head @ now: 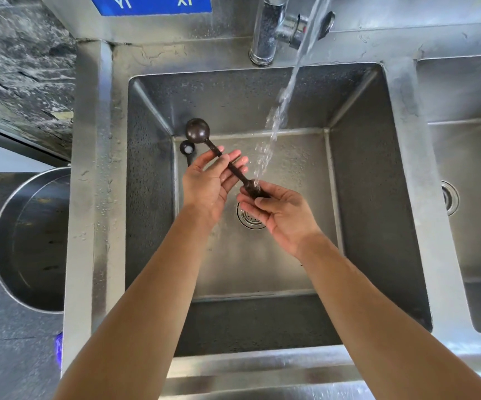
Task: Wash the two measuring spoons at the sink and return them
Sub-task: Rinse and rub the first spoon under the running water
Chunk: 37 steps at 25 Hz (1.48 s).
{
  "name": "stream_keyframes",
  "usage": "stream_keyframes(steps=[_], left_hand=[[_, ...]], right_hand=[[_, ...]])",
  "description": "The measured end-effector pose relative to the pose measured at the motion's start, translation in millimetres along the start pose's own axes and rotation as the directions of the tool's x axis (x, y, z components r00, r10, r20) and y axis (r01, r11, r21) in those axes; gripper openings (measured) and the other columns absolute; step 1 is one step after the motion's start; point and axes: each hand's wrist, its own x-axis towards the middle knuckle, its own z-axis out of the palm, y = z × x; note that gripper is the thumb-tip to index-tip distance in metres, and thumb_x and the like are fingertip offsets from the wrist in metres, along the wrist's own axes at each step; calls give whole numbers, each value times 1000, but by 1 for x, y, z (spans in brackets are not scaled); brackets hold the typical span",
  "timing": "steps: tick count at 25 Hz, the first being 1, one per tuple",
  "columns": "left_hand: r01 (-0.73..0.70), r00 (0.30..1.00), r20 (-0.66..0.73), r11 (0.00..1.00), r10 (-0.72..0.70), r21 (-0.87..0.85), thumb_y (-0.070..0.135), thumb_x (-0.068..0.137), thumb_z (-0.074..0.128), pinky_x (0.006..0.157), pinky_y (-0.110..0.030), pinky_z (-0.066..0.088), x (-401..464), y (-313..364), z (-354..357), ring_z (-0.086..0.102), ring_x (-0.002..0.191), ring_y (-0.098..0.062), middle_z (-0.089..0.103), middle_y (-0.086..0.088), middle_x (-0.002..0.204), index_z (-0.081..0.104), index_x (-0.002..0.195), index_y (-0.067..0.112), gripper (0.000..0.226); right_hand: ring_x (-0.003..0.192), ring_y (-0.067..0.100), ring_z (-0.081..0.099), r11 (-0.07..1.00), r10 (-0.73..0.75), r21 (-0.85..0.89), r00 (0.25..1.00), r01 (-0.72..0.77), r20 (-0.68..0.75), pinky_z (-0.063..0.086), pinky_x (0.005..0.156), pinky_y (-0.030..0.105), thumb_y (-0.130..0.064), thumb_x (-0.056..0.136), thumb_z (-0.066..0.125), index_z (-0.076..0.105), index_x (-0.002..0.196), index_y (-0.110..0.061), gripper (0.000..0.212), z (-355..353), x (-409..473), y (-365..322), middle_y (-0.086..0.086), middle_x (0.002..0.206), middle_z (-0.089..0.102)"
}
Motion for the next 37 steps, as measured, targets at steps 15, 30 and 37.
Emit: stream_keyframes(steps=[15,30,37], left_hand=[[370,929,17,928,-371,38,0,95,63,75,-37,61,-35,-112,-4,75,87,-29,75,-16,96,71,107,4,16],[368,929,-153,886,-338,281,-14,88,62,63,-35,52,5,-182,47,67,67,-26,74,-14,78,67,107,0,23],[258,964,-202,789,-173,557,-11,86,67,79,-38,62,59,-199,84,73,77,-27,76,-13,84,73,92,7,19]], right_hand=[[70,17,69,367,-476,-929,851,-35,-220,59,69,40,-13,87,70,65,98,-17,13,-65,-54,20,-2,81,71],[73,27,65,338,-343,-908,866,-247,-363,47,59,31,-29,94,56,72,83,-16,23,-132,-7,-8,4,78,71],[97,25,65,313,-384,-904,832,-290,-400,54,83,40,-26,92,63,68,106,-13,20,-161,31,-19,5,105,70]])
